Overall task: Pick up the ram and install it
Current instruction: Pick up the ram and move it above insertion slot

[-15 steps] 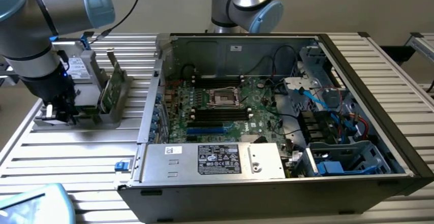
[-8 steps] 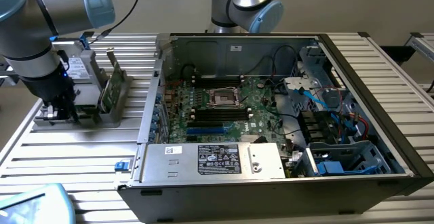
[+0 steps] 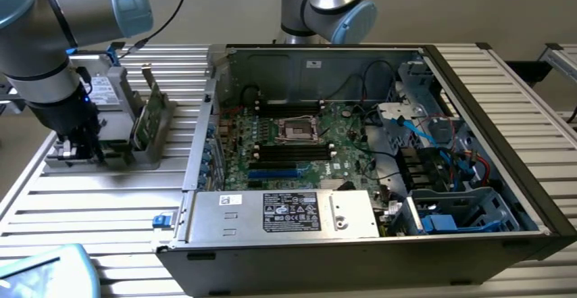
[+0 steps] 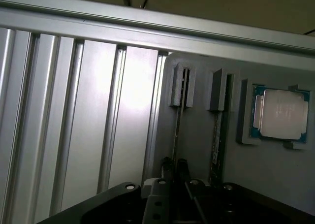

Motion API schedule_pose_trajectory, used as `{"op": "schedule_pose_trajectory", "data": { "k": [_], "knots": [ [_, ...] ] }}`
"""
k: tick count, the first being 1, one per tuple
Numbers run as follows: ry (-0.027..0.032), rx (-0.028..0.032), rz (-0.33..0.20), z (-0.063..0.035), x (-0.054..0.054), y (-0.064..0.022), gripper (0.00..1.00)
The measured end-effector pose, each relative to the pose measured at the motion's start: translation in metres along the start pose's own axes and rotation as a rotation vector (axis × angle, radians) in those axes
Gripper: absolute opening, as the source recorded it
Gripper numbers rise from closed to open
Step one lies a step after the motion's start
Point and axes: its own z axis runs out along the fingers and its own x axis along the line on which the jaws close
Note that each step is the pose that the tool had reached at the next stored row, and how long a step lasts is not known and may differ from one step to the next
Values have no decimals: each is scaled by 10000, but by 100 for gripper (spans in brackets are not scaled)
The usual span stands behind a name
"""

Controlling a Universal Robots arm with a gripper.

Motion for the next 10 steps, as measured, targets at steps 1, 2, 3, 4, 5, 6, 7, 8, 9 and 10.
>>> {"op": "schedule_pose_trajectory", "data": {
  "k": [1,2,3,4,5,6,7,8,9,10],
  "knots": [
    [0,-3,0,0,0,0,15],
    [-2,-9,0,0,0,0,15],
    [-6,-23,1,1,0,-1,15],
    [-11,-43,1,0,0,-1,15],
    [-16,-65,2,0,0,0,15],
    [-17,-78,3,0,0,0,15],
    [-17,-83,4,0,0,0,15],
    [-18,-88,5,0,0,0,15],
    [-20,-97,4,0,0,0,15],
    [-21,-109,5,0,0,0,15]
  ]
}}
